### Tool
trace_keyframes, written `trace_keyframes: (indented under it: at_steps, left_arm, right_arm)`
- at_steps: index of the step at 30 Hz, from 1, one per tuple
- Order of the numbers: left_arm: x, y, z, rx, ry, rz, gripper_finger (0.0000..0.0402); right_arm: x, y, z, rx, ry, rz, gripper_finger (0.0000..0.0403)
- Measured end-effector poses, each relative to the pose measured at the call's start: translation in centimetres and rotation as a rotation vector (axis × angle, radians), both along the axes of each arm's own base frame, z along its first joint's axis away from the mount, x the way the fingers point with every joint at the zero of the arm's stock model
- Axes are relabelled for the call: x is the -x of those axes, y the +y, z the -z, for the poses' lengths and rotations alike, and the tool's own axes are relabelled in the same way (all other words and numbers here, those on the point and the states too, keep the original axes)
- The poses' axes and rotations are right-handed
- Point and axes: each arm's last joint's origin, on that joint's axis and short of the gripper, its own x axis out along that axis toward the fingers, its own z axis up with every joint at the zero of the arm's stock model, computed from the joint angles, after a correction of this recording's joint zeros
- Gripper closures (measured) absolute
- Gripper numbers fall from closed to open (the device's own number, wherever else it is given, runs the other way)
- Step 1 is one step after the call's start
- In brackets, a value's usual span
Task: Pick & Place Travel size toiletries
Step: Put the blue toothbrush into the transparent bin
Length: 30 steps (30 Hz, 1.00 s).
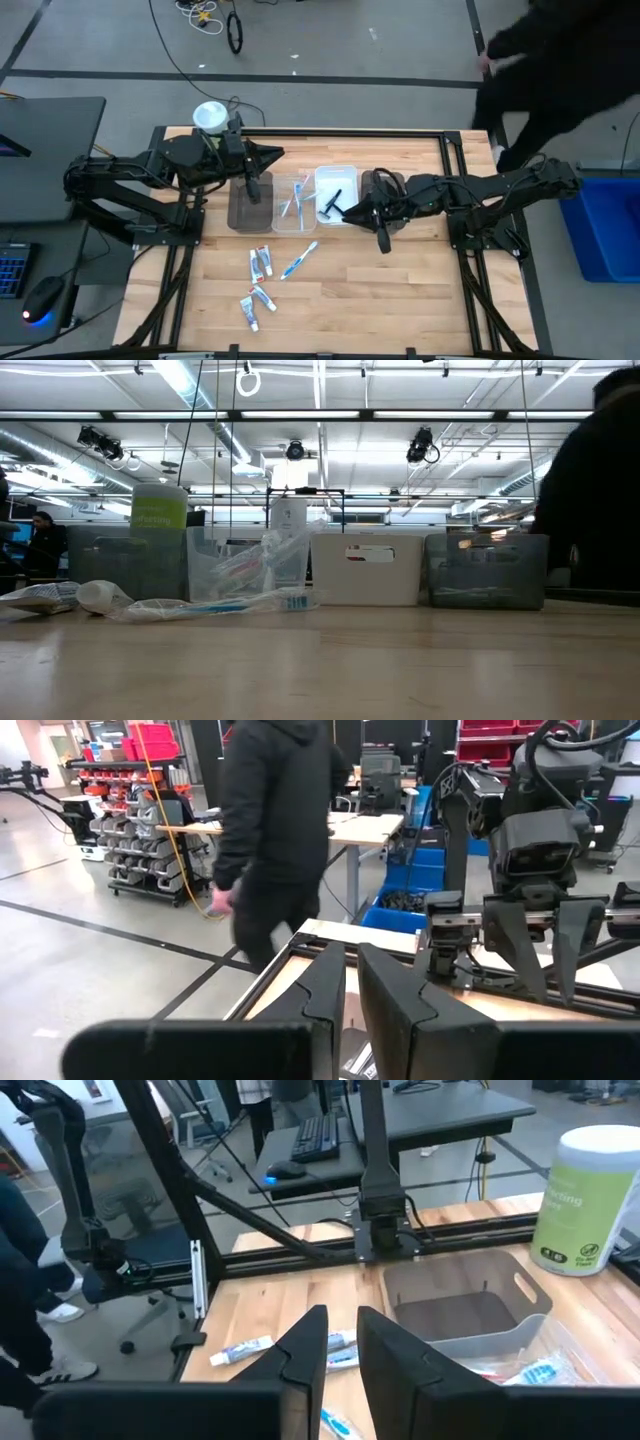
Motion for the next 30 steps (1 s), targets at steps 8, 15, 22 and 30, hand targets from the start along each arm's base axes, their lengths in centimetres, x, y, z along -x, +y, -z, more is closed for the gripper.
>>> trace_keyframes:
  at_steps: [8,15,22,30]
  left_arm:
    - [-0.1,-0.2,0.0,0.055,-0.018,0.07,0.0361]
    - [-1.6,-0.7,1.0,0.131,0.027,0.205,0.0361]
    - [-3.3,-1.5,3.8,0.284,0.196,0.254,0.0361]
    - [-6.8,-3.9,7.7,0.343,0.385,0.289,0.0361]
  right_arm:
    - [2.4,-1.3,-2.6,0.028,-0.109,0.064,0.0341]
    - [4.7,-1.8,-3.6,0.06,-0.116,0.099,0.0342]
    - [5.2,-1.8,-3.2,0.034,-0.048,0.106,0.0343]
    - [5.3,-1.9,-3.0,0.036,-0.028,0.107,0.0343]
